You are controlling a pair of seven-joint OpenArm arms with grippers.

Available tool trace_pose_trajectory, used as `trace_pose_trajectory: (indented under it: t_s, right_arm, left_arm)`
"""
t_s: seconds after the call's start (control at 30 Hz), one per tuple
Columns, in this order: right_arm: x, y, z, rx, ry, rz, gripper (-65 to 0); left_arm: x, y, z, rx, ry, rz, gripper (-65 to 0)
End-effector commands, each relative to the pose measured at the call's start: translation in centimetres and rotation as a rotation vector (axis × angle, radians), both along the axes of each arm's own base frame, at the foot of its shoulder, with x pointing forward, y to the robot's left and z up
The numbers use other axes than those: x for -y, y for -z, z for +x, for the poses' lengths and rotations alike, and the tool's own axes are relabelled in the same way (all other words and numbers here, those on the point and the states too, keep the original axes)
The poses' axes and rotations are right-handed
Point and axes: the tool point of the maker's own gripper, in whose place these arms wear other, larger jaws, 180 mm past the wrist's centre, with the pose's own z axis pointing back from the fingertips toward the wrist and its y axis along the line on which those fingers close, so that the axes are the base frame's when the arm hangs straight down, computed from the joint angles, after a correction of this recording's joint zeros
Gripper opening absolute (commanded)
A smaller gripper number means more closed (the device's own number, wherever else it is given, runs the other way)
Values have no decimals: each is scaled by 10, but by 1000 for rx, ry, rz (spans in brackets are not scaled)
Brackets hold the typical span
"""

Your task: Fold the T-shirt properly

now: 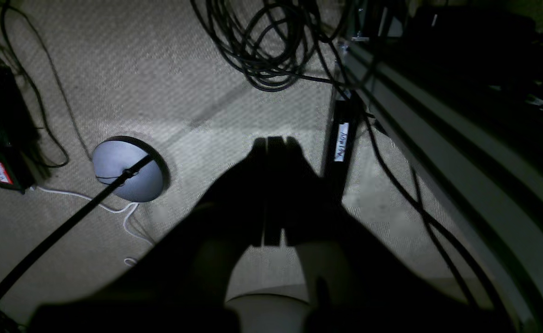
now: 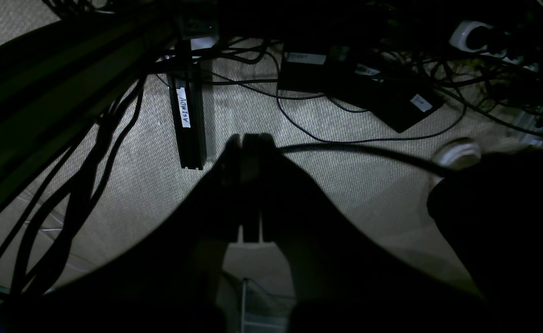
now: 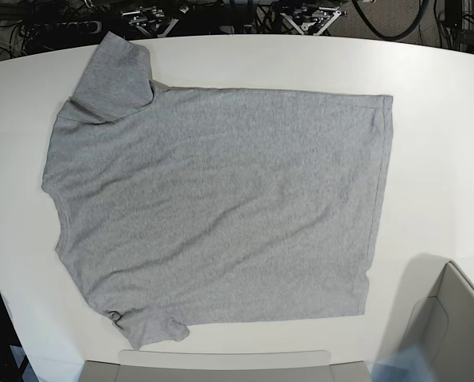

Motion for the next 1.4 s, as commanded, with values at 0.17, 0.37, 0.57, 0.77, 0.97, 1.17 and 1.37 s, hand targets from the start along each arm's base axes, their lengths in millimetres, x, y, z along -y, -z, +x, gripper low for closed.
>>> trace_pose_trajectory:
  t_s: [0.17,0.37,0.57,0.77,0.97,1.17,1.37]
  right_arm:
    - [-1,0,-14,-14,-1,4,-646]
    - [-1,0,-21,-6,-4,6,-647]
    - [9,-3,-39,6,-7,-4,-646]
    - [11,-8,-63,18,-14,-2,-647]
    - [-12,-36,-67,158,-29,53,-647]
    - [-28,-73,-66,269,-37,91,-647]
    - [-27,-76,-67,275,-39,92,-647]
  left_arm:
    - [-7,0,-21,-26,0,15,-649]
    - [-18,-1,-31,-37,1,31,-650]
    - [-27,-4,-41,49,21,46,-642]
    - [-40,-11,-74,71,39,67,-637]
    - [-46,-21,-104,123,50,80,-638]
    - [-59,-27,-132,88,59,98,-638]
    - [-56,-27,-133,86,55,95,-638]
